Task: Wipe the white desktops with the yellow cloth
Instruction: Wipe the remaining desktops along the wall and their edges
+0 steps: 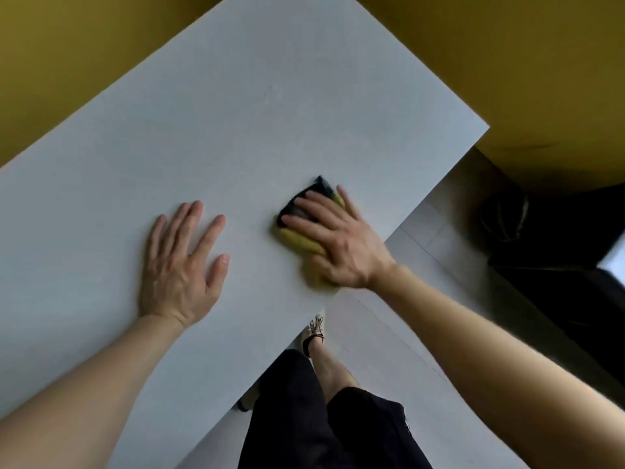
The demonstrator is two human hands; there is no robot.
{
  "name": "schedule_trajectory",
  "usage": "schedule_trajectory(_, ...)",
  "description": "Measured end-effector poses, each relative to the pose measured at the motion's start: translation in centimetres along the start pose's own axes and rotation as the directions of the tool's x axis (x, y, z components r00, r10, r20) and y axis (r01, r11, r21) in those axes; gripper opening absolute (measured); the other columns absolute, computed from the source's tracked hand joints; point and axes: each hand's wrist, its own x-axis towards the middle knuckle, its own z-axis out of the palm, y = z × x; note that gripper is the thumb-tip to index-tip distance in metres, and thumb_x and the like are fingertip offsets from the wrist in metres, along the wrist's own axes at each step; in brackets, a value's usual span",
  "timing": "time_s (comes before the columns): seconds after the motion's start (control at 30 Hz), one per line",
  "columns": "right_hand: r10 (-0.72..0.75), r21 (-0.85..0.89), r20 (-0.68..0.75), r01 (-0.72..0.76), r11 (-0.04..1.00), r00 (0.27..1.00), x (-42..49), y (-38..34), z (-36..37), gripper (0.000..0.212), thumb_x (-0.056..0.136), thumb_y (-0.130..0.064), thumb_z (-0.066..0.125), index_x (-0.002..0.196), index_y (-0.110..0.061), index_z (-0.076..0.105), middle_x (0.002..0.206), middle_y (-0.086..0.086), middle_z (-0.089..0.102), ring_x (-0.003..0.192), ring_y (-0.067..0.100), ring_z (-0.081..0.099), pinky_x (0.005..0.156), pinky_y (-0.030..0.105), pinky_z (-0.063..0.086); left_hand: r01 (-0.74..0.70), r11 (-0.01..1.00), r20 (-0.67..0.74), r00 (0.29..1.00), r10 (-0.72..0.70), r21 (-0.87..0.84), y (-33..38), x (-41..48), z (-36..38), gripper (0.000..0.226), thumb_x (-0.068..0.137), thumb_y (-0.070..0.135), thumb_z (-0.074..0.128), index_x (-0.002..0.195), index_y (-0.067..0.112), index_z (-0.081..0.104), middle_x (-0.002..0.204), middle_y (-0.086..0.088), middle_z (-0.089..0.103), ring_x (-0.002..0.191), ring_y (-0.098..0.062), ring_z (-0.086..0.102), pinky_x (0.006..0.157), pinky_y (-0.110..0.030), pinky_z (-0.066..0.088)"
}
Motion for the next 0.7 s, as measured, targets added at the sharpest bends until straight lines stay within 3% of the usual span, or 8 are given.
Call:
schedule_trajectory(0.13, 0.503, 0.016, -0.19, -0.509, 0.86, 0.843, 1.3, 11.7, -5.0, 0.075, 0.09, -0.04, 0.058, 0.163, -0.031, 0.044, 0.167, 0.01, 0.042, 0.16, 0.034, 0.03, 0.134, 0.058, 0.006, 0.007, 1.0, -0.011, 1.0, -0.007, -0.014, -0.1, -0.2, 0.3, 0.062, 0.106, 0.043, 0.047, 0.164, 0.02, 0.047, 0.177, -0.012, 0.028, 0.165, -0.031, 0.026, 0.129, -0.064, 0.022)
schedule_trajectory(0.2, 0.572, 0.004, -0.25, -0.59, 0.807, 0.781, 1.8, 12.2, -5.1, 0.075, 0.091, -0.036, 0.061, 0.163, -0.031, 0.044, 0.167, 0.009, 0.043, 0.161, 0.032, 0.029, 0.134, 0.059, 0.008, -0.002, 1.0, -0.015, 1.0, 0.002, -0.015, -0.1, -0.1, 0.4, 0.062, 0.106, 0.043, 0.047, 0.163, 0.02, 0.047, 0.177, -0.012, 0.028, 0.164, -0.032, 0.026, 0.129, -0.064, 0.023)
schedule_trajectory(0.27, 0.531, 0.026, -0.307, -0.551, 0.834, 0.789, 2.1, 7.8, -3.3, 0.079, 0.085, -0.033, 0.065, 0.161, -0.024, 0.049, 0.164, 0.012, 0.047, 0.159, 0.036, 0.034, 0.132, 0.06, 0.015, 0.005, 1.0, -0.002, 1.0, -0.005, -0.016, -0.2, -0.1, 0.3, 0.062, 0.106, 0.043, 0.047, 0.164, 0.019, 0.047, 0.177, -0.012, 0.028, 0.165, -0.032, 0.026, 0.13, -0.064, 0.022)
schedule_trajectory(0.3, 0.468, 0.034, -0.279, -0.479, 0.877, 0.838, 1.9, 3.9, -1.8, 0.081, 0.082, -0.033, 0.066, 0.161, -0.022, 0.05, 0.164, 0.014, 0.047, 0.159, 0.038, 0.034, 0.132, 0.061, 0.017, 0.006, 1.0, -0.001, 1.0, -0.006, -0.017, -0.2, -0.1, 0.2, 0.063, 0.106, 0.043, 0.047, 0.164, 0.019, 0.047, 0.177, -0.013, 0.027, 0.165, -0.032, 0.025, 0.13, -0.064, 0.022)
schedule_trajectory(0.4, 0.072, 0.041, -0.009, -0.072, 0.997, 0.997, -0.2, -7.4, 2.2, 0.079, 0.089, -0.041, 0.059, 0.165, -0.027, 0.045, 0.172, 0.015, 0.038, 0.165, 0.036, 0.024, 0.133, 0.062, 0.011, -0.008, 1.0, 0.003, 1.0, 0.008, -0.001, 0.0, -0.1, 0.1, 0.063, 0.106, 0.042, 0.05, 0.164, 0.019, 0.046, 0.177, -0.013, 0.027, 0.165, -0.032, 0.025, 0.129, -0.065, 0.022)
schedule_trajectory(0.53, -0.316, 0.066, 0.156, 0.309, 0.949, 0.936, 0.8, -4.2, 1.5, 0.076, 0.094, -0.045, 0.063, 0.166, -0.028, 0.044, 0.173, 0.01, 0.038, 0.166, 0.031, 0.024, 0.133, 0.063, 0.009, -0.012, 1.0, 0.02, 1.0, 0.011, 0.018, -0.2, 0.0, 0.0, 0.064, 0.106, 0.04, 0.052, 0.166, 0.019, 0.043, 0.178, -0.013, 0.025, 0.166, -0.03, 0.022, 0.13, -0.064, 0.022)
schedule_trajectory(0.6, -0.281, 0.011, 0.139, 0.282, 0.959, 0.95, 2.9, 1.6, -0.5, 0.075, 0.096, -0.054, 0.052, 0.166, -0.029, 0.043, 0.172, 0.007, 0.04, 0.165, 0.028, 0.025, 0.133, 0.065, 0.003, -0.015, 1.0, 0.03, 0.999, 0.015, 0.022, -0.3, 0.0, 0.1, 0.064, 0.106, 0.041, 0.05, 0.166, 0.02, 0.043, 0.178, -0.013, 0.024, 0.166, -0.03, 0.022, 0.13, -0.063, 0.021)
schedule_trajectory(0.7, 0.129, -0.041, -0.068, -0.132, 0.99, 0.989, 7.4, 9.4, -3.7, 0.078, 0.093, -0.059, 0.047, 0.166, -0.033, 0.041, 0.171, 0.01, 0.04, 0.165, 0.032, 0.025, 0.133, 0.064, 0.003, -0.003, 1.0, 0.034, 0.999, 0.002, 0.016, -0.4, -0.2, 0.2, 0.064, 0.107, 0.042, 0.048, 0.166, 0.02, 0.043, 0.178, -0.012, 0.024, 0.166, -0.029, 0.021, 0.13, -0.063, 0.021)
